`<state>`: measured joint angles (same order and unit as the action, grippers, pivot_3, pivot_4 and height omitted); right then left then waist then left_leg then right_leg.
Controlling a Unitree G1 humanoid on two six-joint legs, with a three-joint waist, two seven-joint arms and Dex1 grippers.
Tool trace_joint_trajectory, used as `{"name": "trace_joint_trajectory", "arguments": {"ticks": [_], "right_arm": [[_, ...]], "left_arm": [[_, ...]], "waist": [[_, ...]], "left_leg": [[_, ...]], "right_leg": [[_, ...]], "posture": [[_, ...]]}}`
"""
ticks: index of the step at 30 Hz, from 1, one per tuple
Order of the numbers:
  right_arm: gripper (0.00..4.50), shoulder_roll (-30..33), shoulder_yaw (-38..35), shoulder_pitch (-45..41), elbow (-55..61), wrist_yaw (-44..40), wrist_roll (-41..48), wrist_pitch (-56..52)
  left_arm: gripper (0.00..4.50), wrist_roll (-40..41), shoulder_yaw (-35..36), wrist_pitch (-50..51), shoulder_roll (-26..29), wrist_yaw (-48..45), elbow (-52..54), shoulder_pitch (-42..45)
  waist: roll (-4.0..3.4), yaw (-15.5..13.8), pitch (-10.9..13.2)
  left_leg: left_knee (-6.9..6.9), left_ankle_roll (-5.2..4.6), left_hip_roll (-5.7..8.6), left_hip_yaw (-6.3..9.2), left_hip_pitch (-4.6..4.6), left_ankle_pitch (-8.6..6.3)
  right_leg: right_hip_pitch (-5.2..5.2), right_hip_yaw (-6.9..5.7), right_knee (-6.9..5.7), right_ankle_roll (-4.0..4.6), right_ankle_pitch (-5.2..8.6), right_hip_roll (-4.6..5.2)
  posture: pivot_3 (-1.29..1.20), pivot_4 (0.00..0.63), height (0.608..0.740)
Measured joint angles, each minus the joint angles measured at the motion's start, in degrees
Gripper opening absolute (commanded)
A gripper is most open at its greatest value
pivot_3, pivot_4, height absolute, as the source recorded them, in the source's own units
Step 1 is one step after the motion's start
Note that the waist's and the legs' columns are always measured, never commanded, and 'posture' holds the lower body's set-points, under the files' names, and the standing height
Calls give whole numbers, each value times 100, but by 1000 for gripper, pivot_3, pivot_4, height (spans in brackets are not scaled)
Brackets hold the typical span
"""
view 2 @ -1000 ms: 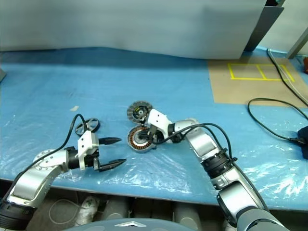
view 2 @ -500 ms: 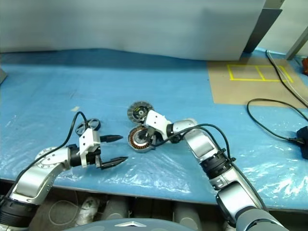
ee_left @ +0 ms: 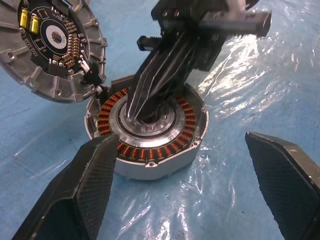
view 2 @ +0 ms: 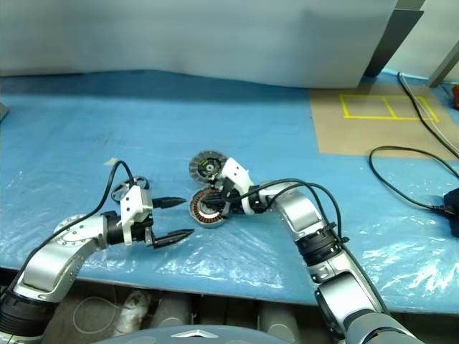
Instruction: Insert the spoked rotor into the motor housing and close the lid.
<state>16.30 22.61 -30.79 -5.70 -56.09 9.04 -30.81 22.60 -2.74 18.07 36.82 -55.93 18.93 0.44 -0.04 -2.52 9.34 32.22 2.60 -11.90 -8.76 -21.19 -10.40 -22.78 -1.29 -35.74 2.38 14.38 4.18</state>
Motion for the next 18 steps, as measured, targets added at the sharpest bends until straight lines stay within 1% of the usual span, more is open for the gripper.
{"name": "trace_joint_trajectory", "arguments": {"ticks": [3,5,8,10,12,14,16,18], "right_arm": [[54,125,257,-71,-34,32,-267,347],[54,129,192,-42,6,24,-204,261],[54,86,-70,60,79,-54,185,-170],[54,-49,-398,73,119,-65,566,-498],[54,-199,-776,-12,253,-45,983,-770],[54,-225,-913,-133,332,10,1114,-823],[54,-210,-916,-188,330,76,1087,-774],[54,-105,-657,-176,285,139,800,-527]], "left_arm": [[4264,16,0,46,0,28,35,2],[4264,42,-1,145,0,56,108,18],[4264,86,0,263,7,108,204,79],[4264,100,-1,340,7,136,225,133],[4264,116,-2,430,8,148,232,204],[4264,122,-2,484,7,153,246,264],[4264,123,-3,497,7,158,286,286],[4264,123,-7,514,6,179,326,285]], "waist": [[0,1,0],[0,-3,0],[-1,-31,1],[0,-22,1],[0,-14,1],[0,-5,1],[0,-3,1],[0,-5,1]], "left_leg": [[1,0,-1,0,27,0],[2,-1,0,0,43,-1],[4,-2,2,1,36,-1],[6,-2,1,1,18,0],[4,-1,1,1,-1,1],[0,0,1,1,-6,1],[-6,1,1,1,-6,1],[-8,2,1,1,-8,0]], "right_leg": [[24,1,-3,0,0,0],[41,2,-2,-1,0,2],[39,3,-1,-1,0,5],[23,3,-1,0,0,3],[1,2,-3,0,-1,1],[-4,1,-1,0,-1,-1],[-5,-1,1,0,0,0],[-7,-4,2,0,0,0]], "posture": [[0,150,740],[0,150,740],[0,150,740],[0,150,740],[0,150,740],[0,150,740],[0,150,740],[0,150,740]]}}
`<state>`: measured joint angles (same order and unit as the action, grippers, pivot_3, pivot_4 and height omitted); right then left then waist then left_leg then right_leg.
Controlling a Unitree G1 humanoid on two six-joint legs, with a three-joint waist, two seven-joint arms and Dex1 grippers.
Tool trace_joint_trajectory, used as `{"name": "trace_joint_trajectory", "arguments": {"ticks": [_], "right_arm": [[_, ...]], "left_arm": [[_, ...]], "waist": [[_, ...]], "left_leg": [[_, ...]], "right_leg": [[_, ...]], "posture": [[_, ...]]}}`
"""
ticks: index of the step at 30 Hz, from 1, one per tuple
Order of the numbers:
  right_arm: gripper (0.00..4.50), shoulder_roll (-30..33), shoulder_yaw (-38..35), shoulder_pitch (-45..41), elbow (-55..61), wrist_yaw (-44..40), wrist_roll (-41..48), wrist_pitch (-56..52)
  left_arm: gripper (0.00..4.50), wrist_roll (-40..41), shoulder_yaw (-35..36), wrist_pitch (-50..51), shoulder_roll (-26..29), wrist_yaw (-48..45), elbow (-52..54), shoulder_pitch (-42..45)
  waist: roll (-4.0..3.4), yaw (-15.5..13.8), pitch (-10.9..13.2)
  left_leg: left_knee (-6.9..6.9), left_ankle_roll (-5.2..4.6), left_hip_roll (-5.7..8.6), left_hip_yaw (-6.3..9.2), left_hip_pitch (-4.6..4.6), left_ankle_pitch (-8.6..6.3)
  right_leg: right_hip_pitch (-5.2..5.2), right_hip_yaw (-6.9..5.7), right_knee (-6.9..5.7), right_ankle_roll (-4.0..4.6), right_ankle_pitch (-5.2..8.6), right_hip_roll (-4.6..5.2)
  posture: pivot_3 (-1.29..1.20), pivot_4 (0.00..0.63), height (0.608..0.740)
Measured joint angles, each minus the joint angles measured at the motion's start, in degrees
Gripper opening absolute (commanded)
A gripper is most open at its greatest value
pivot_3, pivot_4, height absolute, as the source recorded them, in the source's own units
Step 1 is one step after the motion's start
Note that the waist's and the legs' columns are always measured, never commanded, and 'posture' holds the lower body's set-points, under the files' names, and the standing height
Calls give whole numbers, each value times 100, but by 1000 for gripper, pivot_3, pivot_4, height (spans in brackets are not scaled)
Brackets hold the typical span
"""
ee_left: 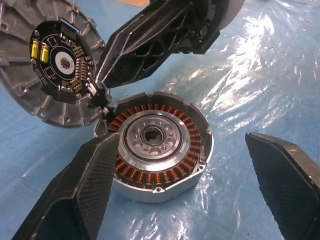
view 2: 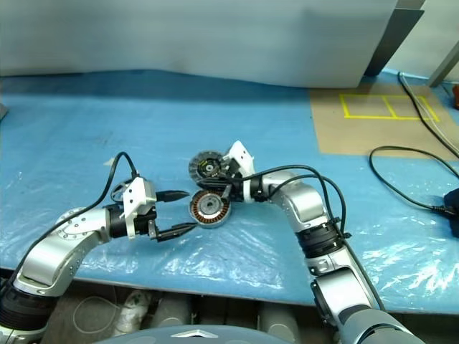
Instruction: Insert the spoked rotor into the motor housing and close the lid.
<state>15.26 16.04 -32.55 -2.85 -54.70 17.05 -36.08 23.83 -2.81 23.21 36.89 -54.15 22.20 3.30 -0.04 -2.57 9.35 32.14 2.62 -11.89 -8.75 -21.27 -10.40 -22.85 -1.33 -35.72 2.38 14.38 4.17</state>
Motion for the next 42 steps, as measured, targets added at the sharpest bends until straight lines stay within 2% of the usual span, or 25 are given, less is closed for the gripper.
{"name": "trace_joint_trajectory", "arguments": {"ticks": [3,11,20,27,30,34,39,42], "right_arm": [[54,213,483,199,-173,8,-490,378],[54,258,611,253,-267,19,-741,802],[54,-162,-21,138,-8,-15,126,-21],[54,262,684,227,-277,43,-688,770],[54,267,724,230,-289,76,-795,914],[54,180,514,257,-277,21,-538,602],[54,-87,-40,218,-116,-21,221,-93],[54,73,105,174,-52,-26,88,-3]], "left_arm": [[4264,4,-8,86,0,50,112,0],[4264,120,-9,380,2,151,317,70],[4264,190,-5,413,34,171,327,41],[4264,183,19,245,78,66,267,-129],[4264,164,20,82,78,20,178,-173],[4264,128,18,-96,77,-52,29,-220],[4264,40,11,-348,71,-153,-226,-229],[4264,15,10,-455,68,-185,-306,-234]], "waist": [[0,-4,0],[0,11,0],[0,5,0],[-1,2,-1],[-1,2,-1],[0,3,-1],[-1,3,0],[-1,0,-1]], "left_leg": [[0,1,0,0,-3,0],[8,0,0,-1,17,0],[7,0,0,-1,-1,0],[7,0,0,-1,10,0],[7,0,0,-1,25,0],[9,-1,0,-1,22,0],[7,-1,0,-1,-3,0],[4,0,0,0,-3,0]], "right_leg": [[0,-2,1,0,0,1],[14,5,-3,0,0,1],[1,3,0,0,0,1],[11,4,1,0,0,1],[24,6,0,-1,1,1],[23,6,-1,-1,0,2],[-3,5,1,0,0,0],[-2,2,1,0,0,0]], "posture": [[0,150,740],[0,150,740],[0,150,740],[0,150,740],[0,150,740],[0,150,740],[0,150,740],[0,150,740]]}}
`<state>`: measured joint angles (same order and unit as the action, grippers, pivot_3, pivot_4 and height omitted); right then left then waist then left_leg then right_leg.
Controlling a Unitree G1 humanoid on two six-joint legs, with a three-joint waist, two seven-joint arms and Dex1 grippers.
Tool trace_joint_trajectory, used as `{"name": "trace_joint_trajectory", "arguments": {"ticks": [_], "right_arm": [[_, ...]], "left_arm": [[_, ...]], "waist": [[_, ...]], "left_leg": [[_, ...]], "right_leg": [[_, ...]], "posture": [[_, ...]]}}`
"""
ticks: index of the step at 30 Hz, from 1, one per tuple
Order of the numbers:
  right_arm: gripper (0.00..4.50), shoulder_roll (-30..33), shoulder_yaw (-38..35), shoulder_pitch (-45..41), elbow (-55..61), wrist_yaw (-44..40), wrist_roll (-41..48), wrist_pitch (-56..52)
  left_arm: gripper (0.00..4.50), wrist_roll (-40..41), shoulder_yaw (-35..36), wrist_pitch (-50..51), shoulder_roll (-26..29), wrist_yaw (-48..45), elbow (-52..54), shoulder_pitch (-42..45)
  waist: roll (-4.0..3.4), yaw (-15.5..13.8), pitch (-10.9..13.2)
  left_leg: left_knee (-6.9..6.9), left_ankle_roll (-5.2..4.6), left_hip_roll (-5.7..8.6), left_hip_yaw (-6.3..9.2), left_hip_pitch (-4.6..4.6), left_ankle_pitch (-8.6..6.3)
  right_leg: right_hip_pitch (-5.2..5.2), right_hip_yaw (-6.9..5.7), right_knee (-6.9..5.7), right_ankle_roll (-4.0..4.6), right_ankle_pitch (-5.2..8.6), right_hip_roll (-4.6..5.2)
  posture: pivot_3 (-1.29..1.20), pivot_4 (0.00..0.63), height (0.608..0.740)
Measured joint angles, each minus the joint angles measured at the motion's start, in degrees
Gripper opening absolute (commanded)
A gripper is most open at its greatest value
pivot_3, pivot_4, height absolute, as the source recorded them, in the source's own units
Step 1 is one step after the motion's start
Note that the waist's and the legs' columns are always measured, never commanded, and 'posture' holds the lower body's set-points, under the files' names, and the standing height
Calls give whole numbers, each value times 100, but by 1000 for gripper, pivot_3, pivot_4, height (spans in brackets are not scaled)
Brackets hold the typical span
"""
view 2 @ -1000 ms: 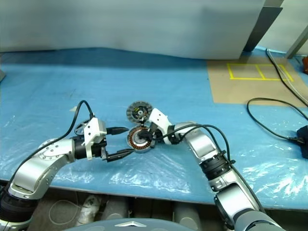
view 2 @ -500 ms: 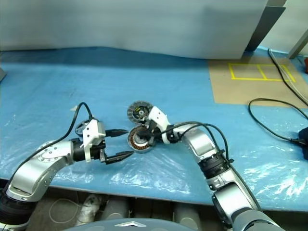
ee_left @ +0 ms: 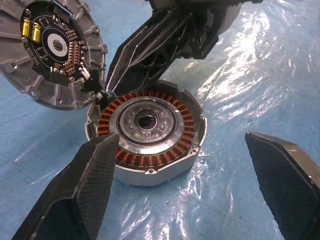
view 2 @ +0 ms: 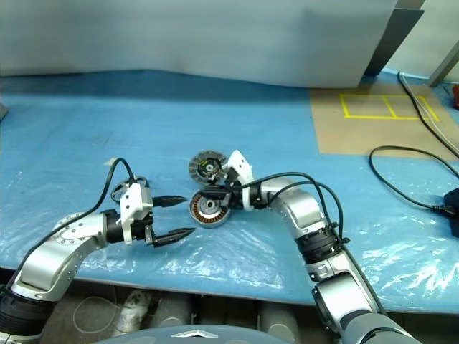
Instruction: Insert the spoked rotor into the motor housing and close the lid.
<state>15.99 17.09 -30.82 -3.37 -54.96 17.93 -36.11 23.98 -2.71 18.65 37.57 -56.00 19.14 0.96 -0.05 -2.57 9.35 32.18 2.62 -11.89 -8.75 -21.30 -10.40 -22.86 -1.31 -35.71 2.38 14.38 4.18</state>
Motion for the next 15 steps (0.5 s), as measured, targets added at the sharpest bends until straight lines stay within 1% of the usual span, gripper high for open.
{"name": "trace_joint_trajectory", "arguments": {"ticks": [2,5,7,10,15], "right_arm": [[54,266,430,110,-96,4,-453,360],[54,337,665,125,-102,11,-773,844],[54,339,665,131,-112,10,-812,919],[54,205,443,167,-110,9,-607,623],[54,-193,-173,103,-78,28,216,-241]], "left_arm": [[4264,-16,1,-51,1,-22,-44,-32],[4264,-23,1,-71,2,-31,-67,-81],[4264,-23,1,-71,2,-30,-66,-80],[4264,-23,-4,-52,0,-16,-49,-74],[4264,-19,-14,52,-4,25,3,63]], "waist": [[0,-10,0],[1,5,-1],[0,7,-1],[1,4,-1],[0,5,0]], "left_leg": [[-1,1,0,0,-1,0],[-1,1,-2,-2,18,0],[0,0,-1,-2,30,-1],[4,-2,-1,-1,34,-1],[3,-1,-1,-1,9,0]], "right_leg": [[0,-3,2,0,0,0],[14,1,1,0,0,0],[24,4,-1,-1,0,0],[30,5,-2,-1,0,1],[5,5,-2,0,0,0]], "posture": [[0,150,740],[0,150,740],[0,150,740],[0,150,740],[0,150,740]]}}
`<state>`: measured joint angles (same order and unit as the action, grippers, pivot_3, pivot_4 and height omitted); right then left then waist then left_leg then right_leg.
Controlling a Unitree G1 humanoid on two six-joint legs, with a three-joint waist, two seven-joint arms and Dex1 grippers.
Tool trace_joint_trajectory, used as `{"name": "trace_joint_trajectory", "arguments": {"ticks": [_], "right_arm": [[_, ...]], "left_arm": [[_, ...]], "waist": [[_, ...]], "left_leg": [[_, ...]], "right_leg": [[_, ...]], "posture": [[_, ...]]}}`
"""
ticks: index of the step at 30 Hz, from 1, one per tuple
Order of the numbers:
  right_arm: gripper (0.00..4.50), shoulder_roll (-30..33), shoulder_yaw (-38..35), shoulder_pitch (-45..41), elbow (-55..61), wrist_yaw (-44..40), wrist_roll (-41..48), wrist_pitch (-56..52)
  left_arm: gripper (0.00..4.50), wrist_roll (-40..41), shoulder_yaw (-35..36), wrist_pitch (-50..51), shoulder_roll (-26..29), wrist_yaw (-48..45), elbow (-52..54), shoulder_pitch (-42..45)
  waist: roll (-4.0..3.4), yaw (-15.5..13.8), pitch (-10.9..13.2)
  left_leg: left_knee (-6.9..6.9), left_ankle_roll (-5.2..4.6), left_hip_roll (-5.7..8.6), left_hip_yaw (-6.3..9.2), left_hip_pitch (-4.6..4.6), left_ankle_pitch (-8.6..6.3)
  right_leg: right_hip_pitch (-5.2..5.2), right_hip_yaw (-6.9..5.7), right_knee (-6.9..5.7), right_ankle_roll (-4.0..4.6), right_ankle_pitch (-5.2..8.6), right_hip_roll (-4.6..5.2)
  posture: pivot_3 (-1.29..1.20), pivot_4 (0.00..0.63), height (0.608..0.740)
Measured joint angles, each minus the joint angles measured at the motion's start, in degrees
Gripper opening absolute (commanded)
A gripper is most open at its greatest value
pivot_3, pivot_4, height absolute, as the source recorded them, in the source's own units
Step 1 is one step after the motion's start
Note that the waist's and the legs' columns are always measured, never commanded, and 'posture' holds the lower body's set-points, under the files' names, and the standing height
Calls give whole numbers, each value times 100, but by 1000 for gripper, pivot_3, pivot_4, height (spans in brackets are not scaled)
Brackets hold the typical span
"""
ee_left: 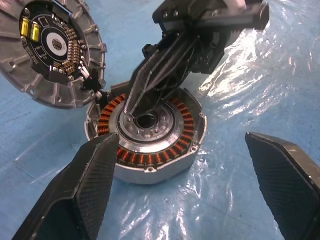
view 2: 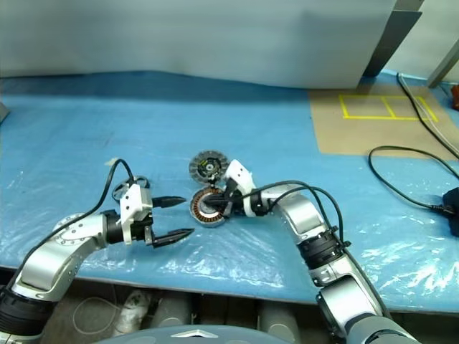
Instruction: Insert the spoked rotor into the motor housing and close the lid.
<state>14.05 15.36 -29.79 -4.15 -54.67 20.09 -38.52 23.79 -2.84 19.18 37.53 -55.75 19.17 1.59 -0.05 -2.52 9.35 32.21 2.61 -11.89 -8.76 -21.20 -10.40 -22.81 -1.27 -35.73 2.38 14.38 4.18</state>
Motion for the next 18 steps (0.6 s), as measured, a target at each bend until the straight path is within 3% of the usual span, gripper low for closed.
{"name": "trace_joint_trajectory", "arguments": {"ticks": [3,11,18], "right_arm": [[54,54,-79,-139,59,37,11,-6],[54,445,806,-8,-141,134,-1020,1124],[54,42,292,21,-147,181,-515,524]], "left_arm": [[4264,8,0,80,0,7,79,10],[4264,52,1,162,1,28,208,-15],[4264,49,2,107,0,-45,9,50]], "waist": [[1,-5,-1],[0,-7,-1],[-1,-1,0]], "left_leg": [[-3,1,1,0,-8,0],[-4,2,1,0,12,0],[1,0,0,0,4,0]], "right_leg": [[-4,-4,2,0,0,0],[15,-4,3,-1,1,1],[5,-1,-1,0,0,1]], "posture": [[0,150,740],[0,150,740],[0,150,740]]}}
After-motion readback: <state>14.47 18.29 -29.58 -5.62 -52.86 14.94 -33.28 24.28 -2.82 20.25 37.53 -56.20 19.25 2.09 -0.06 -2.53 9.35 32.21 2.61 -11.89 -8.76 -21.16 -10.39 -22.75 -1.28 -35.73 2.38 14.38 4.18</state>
